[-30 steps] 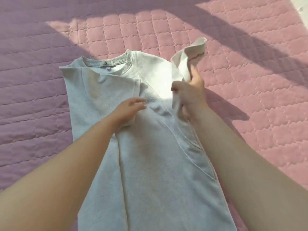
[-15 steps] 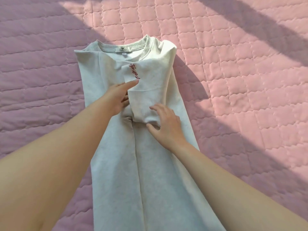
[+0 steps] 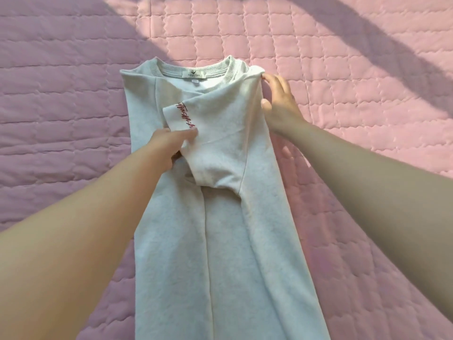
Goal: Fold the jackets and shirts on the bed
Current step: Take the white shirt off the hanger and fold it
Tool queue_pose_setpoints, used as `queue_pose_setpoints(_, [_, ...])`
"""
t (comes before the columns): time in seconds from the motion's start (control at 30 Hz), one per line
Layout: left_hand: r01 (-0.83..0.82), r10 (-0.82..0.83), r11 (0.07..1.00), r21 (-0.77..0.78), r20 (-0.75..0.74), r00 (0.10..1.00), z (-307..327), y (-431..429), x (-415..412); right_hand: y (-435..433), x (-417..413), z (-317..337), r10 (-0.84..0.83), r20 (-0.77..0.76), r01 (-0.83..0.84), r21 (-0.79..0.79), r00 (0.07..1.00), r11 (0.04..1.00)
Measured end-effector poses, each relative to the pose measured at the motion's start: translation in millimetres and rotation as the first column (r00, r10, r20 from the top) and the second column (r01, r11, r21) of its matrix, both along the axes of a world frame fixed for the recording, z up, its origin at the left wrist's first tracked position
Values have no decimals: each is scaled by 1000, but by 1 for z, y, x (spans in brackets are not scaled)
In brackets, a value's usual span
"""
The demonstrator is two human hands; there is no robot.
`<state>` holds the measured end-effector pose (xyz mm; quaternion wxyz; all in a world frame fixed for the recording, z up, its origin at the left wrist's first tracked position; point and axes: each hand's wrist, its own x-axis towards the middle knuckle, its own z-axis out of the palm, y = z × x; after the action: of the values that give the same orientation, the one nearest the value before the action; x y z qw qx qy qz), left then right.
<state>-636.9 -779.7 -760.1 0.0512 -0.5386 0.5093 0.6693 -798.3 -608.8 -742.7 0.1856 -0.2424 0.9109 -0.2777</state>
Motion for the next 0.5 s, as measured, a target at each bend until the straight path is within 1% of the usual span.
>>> queue_pose_setpoints(0.1, [4,0,999,40,-86,996,1,2,6,-22,-18,9,8,-40,-10,-26,999,1000])
queue_pose_setpoints(0.13, [-11,14,1000,26,-123,992,-1,-1,13,-31,-23,9,34,-50,-34,-1,998,999])
queue_pose_setpoints(0.17, [-14,14,1000,3,-158,987,-4,-3,18,-36,-29,9,100,-71,-95,71,992,993])
queue_pose_setpoints(0.2, [-14,8,999,-35,-175,985,-7,-1,22,-36,-35,10,173,-80,-154,200,982,967])
queue_pose_setpoints(0.23, [-28,9,994,-104,-182,983,-9,-3,26,-40,-39,11,205,-86,-166,333,975,928])
queue_pose_setpoints(0.27, [-45,8,980,-192,-187,982,-9,-3,27,-41,-44,12,185,-113,-118,436,976,892])
queue_pose_setpoints(0.3, [-69,13,954,-291,-192,981,-9,-1,25,-42,-48,14,108,-163,-18,479,981,878])
queue_pose_setpoints(0.33, [-88,11,920,-382,-200,980,-7,-1,23,-44,-48,15,8,-228,103,473,974,875])
queue_pose_setpoints(0.37, [-90,-2,887,-453,-199,980,-5,1,19,-46,-46,16,-88,-298,214,421,951,882])
queue_pose_setpoints(0.4, [-83,-9,862,-501,-180,984,-4,2,16,-49,-43,14,-166,-342,287,342,925,895])
queue_pose_setpoints(0.43, [-73,1,853,-517,-140,990,-4,2,12,-50,-37,11,-231,-338,325,255,913,911])
queue_pose_setpoints(0.47, [-72,32,867,-492,-89,995,-4,2,11,-51,-29,7,-269,-309,332,173,912,927])
queue_pose_setpoints(0.5, [-72,61,900,-431,-40,997,-4,3,10,-49,-18,3,-270,-289,311,108,918,944])
